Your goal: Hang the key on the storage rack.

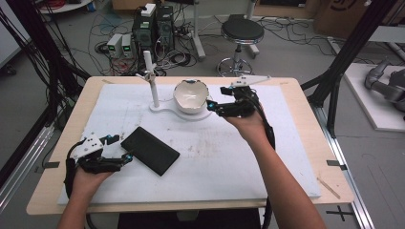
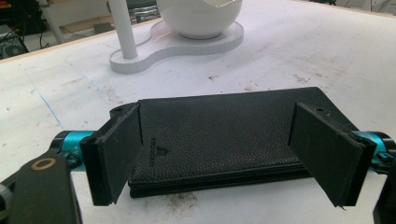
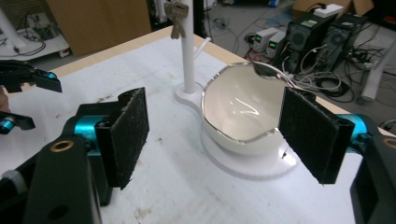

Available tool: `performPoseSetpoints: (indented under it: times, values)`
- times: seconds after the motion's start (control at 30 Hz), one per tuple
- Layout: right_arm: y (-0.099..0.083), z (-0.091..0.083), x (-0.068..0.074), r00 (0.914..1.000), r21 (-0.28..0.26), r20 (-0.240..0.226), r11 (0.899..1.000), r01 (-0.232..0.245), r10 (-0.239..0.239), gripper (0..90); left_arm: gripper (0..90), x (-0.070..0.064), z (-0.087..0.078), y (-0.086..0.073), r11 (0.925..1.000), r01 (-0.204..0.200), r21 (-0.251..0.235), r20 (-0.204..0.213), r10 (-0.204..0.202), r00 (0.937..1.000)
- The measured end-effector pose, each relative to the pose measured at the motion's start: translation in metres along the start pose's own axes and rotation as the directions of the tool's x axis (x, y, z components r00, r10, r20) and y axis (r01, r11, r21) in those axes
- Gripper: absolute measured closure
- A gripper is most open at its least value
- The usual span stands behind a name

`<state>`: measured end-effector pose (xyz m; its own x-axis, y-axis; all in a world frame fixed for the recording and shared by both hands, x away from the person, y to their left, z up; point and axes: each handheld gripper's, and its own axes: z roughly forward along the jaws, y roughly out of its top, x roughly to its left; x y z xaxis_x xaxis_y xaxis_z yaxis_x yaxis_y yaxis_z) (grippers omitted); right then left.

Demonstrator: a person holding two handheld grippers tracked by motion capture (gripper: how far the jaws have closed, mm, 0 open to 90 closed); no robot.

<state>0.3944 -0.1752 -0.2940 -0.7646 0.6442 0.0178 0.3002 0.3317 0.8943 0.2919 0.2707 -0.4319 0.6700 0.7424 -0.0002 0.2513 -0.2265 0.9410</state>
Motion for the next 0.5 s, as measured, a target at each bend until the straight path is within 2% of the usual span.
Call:
performPoseSetpoints:
  times: [0.13, 0.5]
  values:
    - [-0.024, -0.014, -0.003, 0.9993, -0.009, 0.019, 0.999, -0.031, 0.032, 22.8, 17.7, 0.001, 0.000, 0.000, 1.0000, 0.003, 0.004, 0.002, -0.003, 1.0000]
    - [-0.090, -0.042, -0.004, 0.9957, -0.056, 0.052, 0.996, -0.074, 0.077, 20.7, 17.7, -0.003, 0.005, 0.001, 1.0000, -0.001, 0.008, 0.017, 0.001, 0.9999]
